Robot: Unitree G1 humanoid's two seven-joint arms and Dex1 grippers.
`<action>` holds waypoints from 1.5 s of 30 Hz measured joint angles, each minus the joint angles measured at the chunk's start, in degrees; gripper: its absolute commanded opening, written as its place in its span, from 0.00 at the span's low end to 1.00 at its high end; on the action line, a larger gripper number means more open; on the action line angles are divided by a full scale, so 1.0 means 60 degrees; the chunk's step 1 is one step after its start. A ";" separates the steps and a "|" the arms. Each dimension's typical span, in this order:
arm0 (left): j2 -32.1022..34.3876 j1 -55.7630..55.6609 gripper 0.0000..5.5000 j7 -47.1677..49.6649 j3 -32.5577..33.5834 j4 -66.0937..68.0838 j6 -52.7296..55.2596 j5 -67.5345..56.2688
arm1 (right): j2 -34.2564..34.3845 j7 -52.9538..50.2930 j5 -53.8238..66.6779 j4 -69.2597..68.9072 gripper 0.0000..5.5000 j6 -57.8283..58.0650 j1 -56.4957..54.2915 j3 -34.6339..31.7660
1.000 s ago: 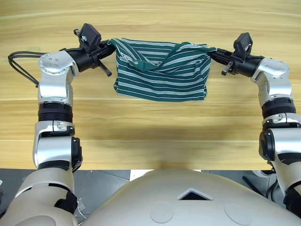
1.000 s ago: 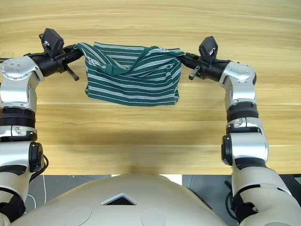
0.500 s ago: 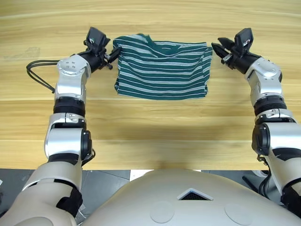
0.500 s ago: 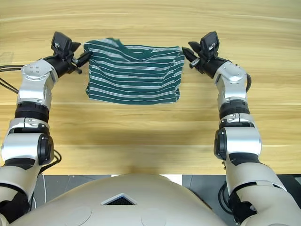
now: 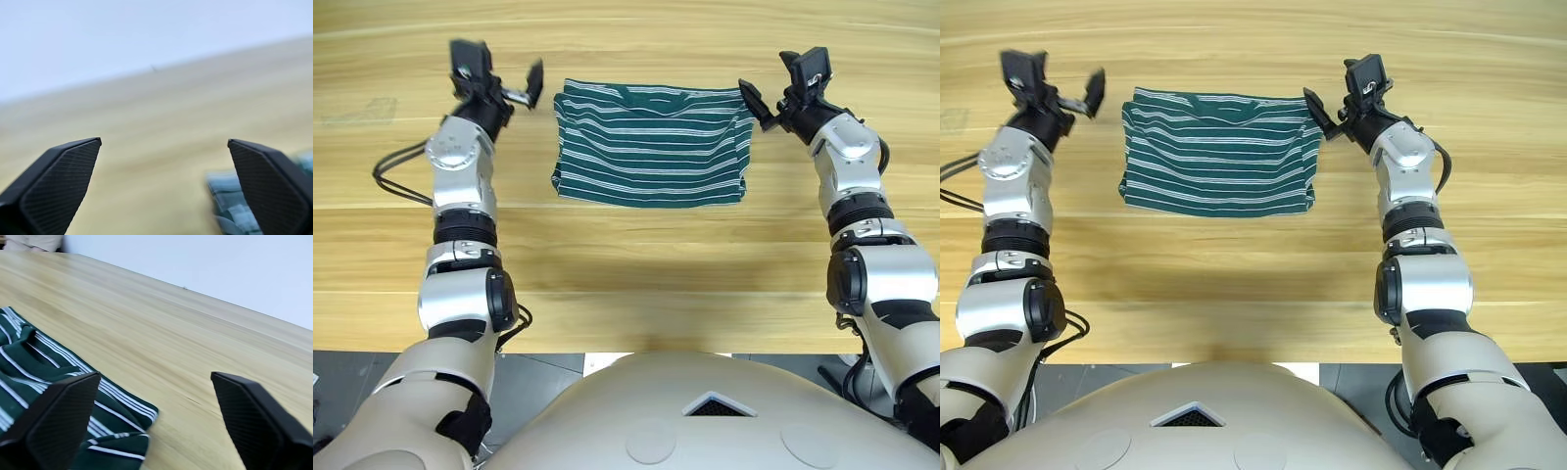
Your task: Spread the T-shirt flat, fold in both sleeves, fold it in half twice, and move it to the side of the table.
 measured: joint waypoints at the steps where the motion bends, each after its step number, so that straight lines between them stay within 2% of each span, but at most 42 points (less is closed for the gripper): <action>1: 0.0002 0.0082 0.87 0.0161 0.0184 -0.0728 0.0048 -0.0178 | -0.0020 0.0046 -0.0165 0.0061 0.89 0.0066 -0.0158 0.0126; 4: -0.0062 0.0624 0.87 0.0596 0.0507 -0.3145 0.0768 -0.0643 | -0.0217 0.0006 -0.0919 0.0680 0.98 0.0592 -0.0996 0.0644; 7: -0.0312 0.1352 0.87 0.0872 0.0465 -0.4853 0.1611 -0.0842 | -0.0175 -0.0347 -0.1932 0.1310 0.98 0.1193 -0.1447 0.1384; 10: -0.0541 0.1919 0.87 0.1036 0.0241 -0.6583 0.2456 -0.1035 | -0.0168 -0.1403 -0.3610 0.1618 0.98 0.1323 -0.1613 0.2870; 13: -0.0606 0.2074 0.87 0.1082 0.0074 -0.8157 0.3103 -0.1348 | -0.0264 -0.1830 -0.4457 0.1631 0.98 0.1317 -0.1874 0.3728; 18: -0.0907 0.2531 0.87 0.1091 -0.0421 -0.9174 0.3597 -0.1466 | -0.0801 -0.1714 -0.4583 0.1624 0.98 0.1110 -0.1810 0.4023; 22: -0.1013 0.2552 0.87 0.1150 -0.0464 -0.9100 0.3664 -0.1455 | -0.1465 -0.0662 -0.4344 0.1047 0.98 -0.0110 -0.1327 0.3991; 24: -0.1030 0.2568 0.87 0.1150 -0.0487 -0.9115 0.3678 -0.1461 | -0.1874 0.0266 -0.3870 0.0069 0.98 -0.0784 -0.0743 0.3919; 28: -0.1056 0.2620 0.87 0.1152 -0.0493 -0.9123 0.3681 -0.1467 | -0.2970 0.2968 -0.1734 -0.3977 0.98 -0.1010 0.1692 0.3767; 34: -0.1219 0.2875 0.87 0.1136 -0.0672 -0.9499 0.3755 -0.1475 | -0.4877 0.5509 0.1361 -0.9865 0.98 0.1112 0.5323 0.3726; 37: -0.1311 0.2957 0.87 0.1119 -0.0960 -0.9858 0.4032 -0.1521 | -0.5599 0.6061 0.2425 -1.2610 0.98 0.2282 0.6257 0.3588; 43: -0.1525 0.3191 0.87 0.1120 -0.1096 -0.9987 0.4119 -0.1564 | -0.5747 0.6279 0.3743 -1.4636 0.98 0.3671 0.6663 0.3167; 45: -0.1590 0.3206 0.87 0.1131 -0.1153 -0.9976 0.4108 -0.1553 | -0.4943 0.5997 0.4214 -1.4333 0.98 0.3920 0.5993 0.2870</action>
